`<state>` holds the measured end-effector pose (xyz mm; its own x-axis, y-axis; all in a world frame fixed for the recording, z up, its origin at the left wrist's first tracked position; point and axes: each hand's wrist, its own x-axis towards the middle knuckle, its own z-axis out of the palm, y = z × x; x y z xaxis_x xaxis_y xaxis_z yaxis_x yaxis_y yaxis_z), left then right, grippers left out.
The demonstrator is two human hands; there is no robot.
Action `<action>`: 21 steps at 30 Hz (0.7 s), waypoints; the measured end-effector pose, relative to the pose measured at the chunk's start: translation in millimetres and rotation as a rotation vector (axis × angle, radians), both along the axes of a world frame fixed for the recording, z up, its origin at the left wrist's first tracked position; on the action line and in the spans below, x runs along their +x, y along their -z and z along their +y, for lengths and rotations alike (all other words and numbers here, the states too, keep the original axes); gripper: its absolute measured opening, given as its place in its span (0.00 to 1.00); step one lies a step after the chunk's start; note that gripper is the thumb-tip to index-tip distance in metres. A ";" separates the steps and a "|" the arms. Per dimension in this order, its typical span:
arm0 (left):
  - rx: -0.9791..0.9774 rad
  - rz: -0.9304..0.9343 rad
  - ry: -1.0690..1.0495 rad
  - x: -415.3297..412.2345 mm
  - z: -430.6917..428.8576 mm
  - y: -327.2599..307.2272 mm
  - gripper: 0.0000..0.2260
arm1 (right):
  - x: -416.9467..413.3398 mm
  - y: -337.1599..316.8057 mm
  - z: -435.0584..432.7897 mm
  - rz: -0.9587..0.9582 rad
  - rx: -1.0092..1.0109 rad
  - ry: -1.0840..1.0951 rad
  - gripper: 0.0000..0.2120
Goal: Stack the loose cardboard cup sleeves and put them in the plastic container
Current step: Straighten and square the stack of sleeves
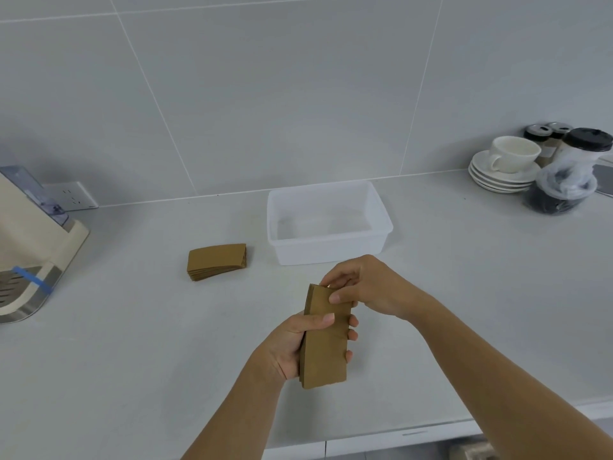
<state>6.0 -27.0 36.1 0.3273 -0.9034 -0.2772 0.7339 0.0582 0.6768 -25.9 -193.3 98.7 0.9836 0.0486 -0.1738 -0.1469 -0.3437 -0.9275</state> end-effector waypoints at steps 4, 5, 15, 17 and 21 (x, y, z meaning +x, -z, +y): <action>0.054 -0.095 -0.004 6.4 2.0 -6.9 0.23 | -0.1 2.0 -0.9 -0.019 0.051 0.033 0.11; 0.081 -0.146 -0.015 9.2 3.4 -10.3 0.23 | -0.1 2.4 -1.5 -0.027 0.065 0.051 0.10; 0.103 -0.307 -0.510 30.6 23.1 -16.9 0.20 | 4.8 -1.6 -17.8 -0.166 0.337 0.429 0.09; 0.082 -0.314 -0.535 26.5 25.3 -11.2 0.29 | 6.6 1.0 -19.5 -0.170 0.379 0.500 0.08; 0.184 -0.314 -0.607 19.7 23.1 -1.3 0.26 | 9.5 10.1 -17.7 -0.149 0.449 0.599 0.07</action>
